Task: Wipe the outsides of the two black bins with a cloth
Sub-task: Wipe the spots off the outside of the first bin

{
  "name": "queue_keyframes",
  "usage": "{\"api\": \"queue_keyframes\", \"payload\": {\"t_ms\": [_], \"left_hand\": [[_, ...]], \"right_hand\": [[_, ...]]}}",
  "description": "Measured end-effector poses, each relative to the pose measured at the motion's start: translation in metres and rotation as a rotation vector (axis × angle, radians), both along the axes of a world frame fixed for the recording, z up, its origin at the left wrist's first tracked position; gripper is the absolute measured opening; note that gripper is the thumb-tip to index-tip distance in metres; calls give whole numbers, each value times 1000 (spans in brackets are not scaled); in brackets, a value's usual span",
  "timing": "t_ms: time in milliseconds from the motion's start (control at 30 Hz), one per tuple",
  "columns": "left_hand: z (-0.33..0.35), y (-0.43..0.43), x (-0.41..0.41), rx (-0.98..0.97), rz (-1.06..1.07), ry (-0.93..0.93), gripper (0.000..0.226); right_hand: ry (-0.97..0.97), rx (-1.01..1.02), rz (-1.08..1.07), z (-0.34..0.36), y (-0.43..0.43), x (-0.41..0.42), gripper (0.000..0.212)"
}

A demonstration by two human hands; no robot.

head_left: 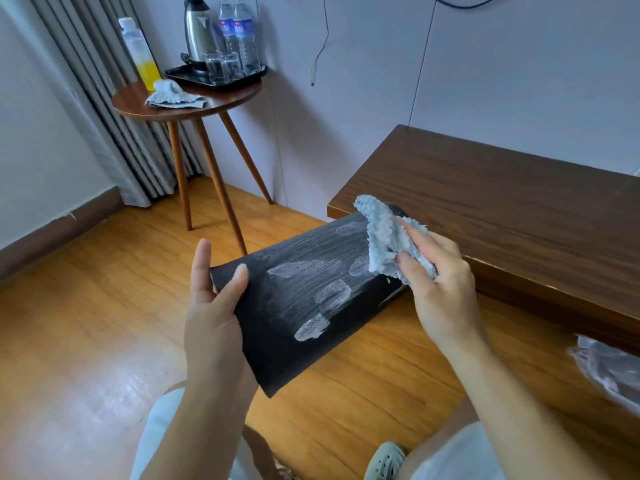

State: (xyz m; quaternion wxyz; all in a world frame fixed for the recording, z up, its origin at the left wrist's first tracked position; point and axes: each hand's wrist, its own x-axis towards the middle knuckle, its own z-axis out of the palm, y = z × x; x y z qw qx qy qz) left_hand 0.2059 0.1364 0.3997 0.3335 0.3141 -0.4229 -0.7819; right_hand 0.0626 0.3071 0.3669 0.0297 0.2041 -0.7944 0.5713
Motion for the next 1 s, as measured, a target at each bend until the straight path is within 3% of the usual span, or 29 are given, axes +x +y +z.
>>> {"api": "queue_keyframes", "payload": {"t_ms": [100, 167, 200, 300, 400, 600, 733, 833, 1000], "left_hand": [[-3, 6, 6, -380, -72, -81, 77], [-5, 4, 7, -583, -86, -166, 63], [-6, 2, 7, -586, -80, -198, 51], [-6, 1, 5, -423, -62, -258, 32], [-6, 6, 3, -312, -50, -250, 33], [-9, 8, -8, -146, -37, -216, 37], [-11, 1, -3, -18, -41, -200, 44], [-9, 1, -3, -12, -13, -197, 39], [-3, 1, 0, -78, 41, -181, 38]], "right_hand": [[-39, 63, -88, 0, 1, 0, 40], [-28, 82, -103, 1, 2, 3, 40], [-19, 101, -104, 2, 3, 4, 39], [-9, 232, -104, 4, 5, 4, 40], [202, 456, -109, 2, -2, 16, 44], [532, 291, 189, -19, -33, 94, 44], [725, 321, 281, -24, -38, 110, 47], [728, 351, 176, -20, -32, 69, 41], [520, 389, -130, -11, -13, 1, 41]]}}
